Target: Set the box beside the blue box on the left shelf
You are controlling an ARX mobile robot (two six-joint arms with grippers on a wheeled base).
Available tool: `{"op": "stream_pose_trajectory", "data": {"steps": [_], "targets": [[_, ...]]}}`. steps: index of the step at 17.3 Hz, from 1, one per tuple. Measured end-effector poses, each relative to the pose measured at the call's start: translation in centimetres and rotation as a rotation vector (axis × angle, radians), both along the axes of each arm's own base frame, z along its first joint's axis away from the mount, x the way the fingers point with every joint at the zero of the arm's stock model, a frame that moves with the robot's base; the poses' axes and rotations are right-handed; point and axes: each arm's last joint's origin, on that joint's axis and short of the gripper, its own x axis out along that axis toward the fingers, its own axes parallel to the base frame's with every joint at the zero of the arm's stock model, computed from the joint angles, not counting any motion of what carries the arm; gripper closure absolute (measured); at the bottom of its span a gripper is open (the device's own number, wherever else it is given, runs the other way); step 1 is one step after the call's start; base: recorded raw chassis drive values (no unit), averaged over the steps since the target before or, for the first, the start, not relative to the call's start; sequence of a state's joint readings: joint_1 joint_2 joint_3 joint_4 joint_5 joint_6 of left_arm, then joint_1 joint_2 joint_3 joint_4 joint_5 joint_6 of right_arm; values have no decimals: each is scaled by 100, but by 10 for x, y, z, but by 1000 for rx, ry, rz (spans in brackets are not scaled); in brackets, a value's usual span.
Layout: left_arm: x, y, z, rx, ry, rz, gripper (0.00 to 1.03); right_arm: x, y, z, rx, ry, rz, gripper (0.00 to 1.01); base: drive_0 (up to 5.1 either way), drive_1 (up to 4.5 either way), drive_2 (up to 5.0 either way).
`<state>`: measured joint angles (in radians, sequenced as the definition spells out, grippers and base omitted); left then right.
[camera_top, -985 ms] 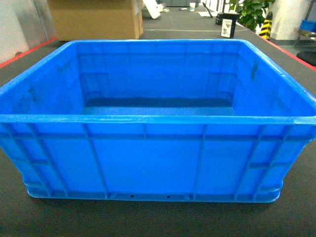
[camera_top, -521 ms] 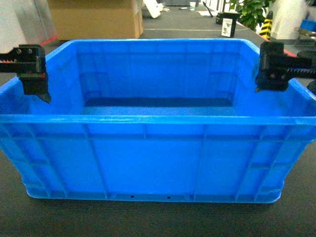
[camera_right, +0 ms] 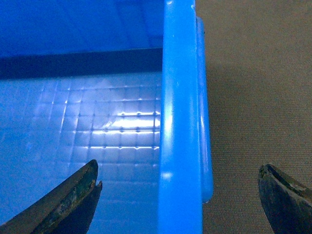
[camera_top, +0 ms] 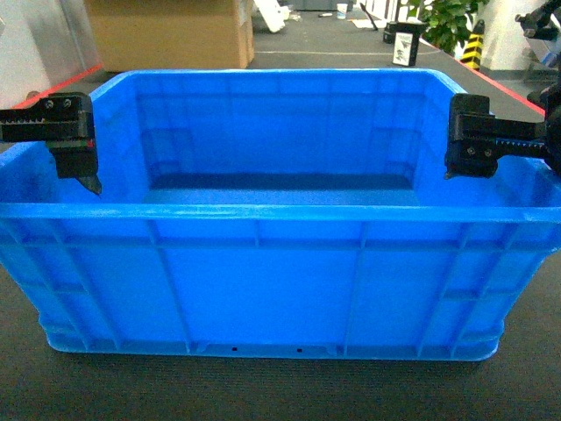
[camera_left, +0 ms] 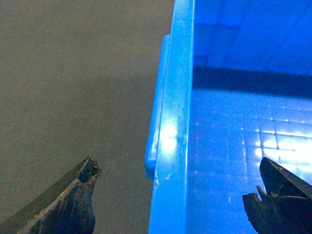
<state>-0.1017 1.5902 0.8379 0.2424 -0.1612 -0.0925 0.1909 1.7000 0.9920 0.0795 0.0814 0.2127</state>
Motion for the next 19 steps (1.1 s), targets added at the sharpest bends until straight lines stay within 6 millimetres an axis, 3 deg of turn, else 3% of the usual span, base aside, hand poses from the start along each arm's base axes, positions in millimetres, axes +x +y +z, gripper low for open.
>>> {"op": "stream_pose_trajectory", "data": {"steps": [4, 6, 9, 12, 14, 16, 19], "targets": [[1, -2, -4, -2, 15, 0, 5, 0, 0, 0, -1, -1, 1, 4, 0, 0, 0], [1, -1, -6, 4, 28, 3, 6, 0, 0, 0, -6, -1, 5, 21, 0, 0, 0], [1, 1, -6, 22, 32, 8, 38, -1, 2, 0, -18, 6, 24, 54, 0, 0, 0], [1, 2, -6, 30, 30, 9, 69, -1, 4, 0, -28, 5, 20, 78, 0, 0, 0], [-3, -2, -1, 28, 12, -6, 90, -3, 4, 3, -28, -17, 13, 79, 0, 0, 0], [-18, -5, 10, 17, -66, -10, 92, -17, 5, 9, -23, -85, 7, 79, 0, 0, 0], [-41, -11, 33, 0, -227, -17, 92, -40, 6, 38, -38, -253, -9, 79, 0, 0, 0]]}}
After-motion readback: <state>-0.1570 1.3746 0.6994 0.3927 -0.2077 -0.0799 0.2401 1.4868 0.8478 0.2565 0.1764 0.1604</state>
